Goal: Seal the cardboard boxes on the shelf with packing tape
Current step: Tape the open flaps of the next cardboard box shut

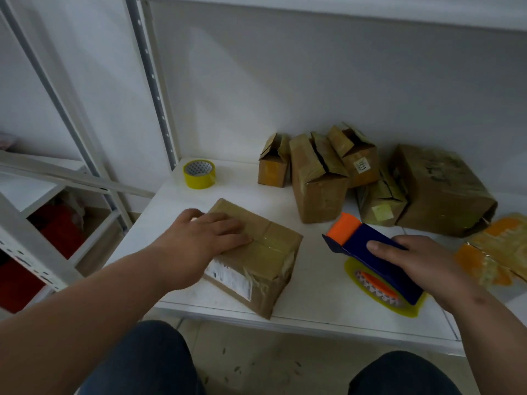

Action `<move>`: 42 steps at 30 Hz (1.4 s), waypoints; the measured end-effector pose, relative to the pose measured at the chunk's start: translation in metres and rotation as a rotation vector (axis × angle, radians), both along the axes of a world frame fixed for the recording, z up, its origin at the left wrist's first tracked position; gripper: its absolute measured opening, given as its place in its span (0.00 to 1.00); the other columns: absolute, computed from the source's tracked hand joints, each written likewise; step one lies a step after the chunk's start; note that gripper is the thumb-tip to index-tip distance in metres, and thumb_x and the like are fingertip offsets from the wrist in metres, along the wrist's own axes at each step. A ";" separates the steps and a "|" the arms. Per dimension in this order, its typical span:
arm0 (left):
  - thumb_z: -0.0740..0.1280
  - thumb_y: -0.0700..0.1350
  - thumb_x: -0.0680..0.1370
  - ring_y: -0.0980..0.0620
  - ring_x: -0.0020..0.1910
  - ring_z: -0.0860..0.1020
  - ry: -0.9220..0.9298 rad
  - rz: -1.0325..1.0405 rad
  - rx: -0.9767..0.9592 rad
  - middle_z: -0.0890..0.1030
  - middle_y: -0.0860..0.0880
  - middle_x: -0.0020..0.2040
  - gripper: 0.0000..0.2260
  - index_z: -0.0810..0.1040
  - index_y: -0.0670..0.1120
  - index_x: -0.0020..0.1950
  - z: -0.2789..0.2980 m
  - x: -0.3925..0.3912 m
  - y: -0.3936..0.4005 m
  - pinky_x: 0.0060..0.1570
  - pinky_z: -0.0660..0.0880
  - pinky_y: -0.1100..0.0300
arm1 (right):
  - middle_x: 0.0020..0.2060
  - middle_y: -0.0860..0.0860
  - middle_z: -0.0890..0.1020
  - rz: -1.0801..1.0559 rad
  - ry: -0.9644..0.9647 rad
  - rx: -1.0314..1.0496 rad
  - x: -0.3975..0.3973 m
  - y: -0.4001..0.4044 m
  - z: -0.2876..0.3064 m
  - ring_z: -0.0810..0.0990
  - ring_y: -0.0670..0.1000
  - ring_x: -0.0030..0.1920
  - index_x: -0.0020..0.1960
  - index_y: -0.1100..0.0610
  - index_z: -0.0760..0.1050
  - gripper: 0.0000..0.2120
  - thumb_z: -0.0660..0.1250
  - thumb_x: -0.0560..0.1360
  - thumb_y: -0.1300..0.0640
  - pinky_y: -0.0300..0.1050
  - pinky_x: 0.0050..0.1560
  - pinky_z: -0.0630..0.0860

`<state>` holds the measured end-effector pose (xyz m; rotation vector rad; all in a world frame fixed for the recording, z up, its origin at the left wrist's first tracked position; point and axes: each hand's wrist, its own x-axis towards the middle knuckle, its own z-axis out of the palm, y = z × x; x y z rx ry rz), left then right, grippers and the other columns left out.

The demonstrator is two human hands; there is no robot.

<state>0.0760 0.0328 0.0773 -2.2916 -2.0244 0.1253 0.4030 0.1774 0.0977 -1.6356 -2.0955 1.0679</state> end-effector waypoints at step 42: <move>0.61 0.57 0.79 0.40 0.49 0.80 -2.079 0.570 -0.308 0.81 0.42 0.44 0.18 0.83 0.46 0.42 0.024 0.091 -0.021 0.48 0.77 0.50 | 0.39 0.53 0.85 0.475 0.290 0.027 -0.017 -0.058 0.029 0.84 0.52 0.38 0.43 0.49 0.83 0.23 0.69 0.58 0.32 0.43 0.40 0.76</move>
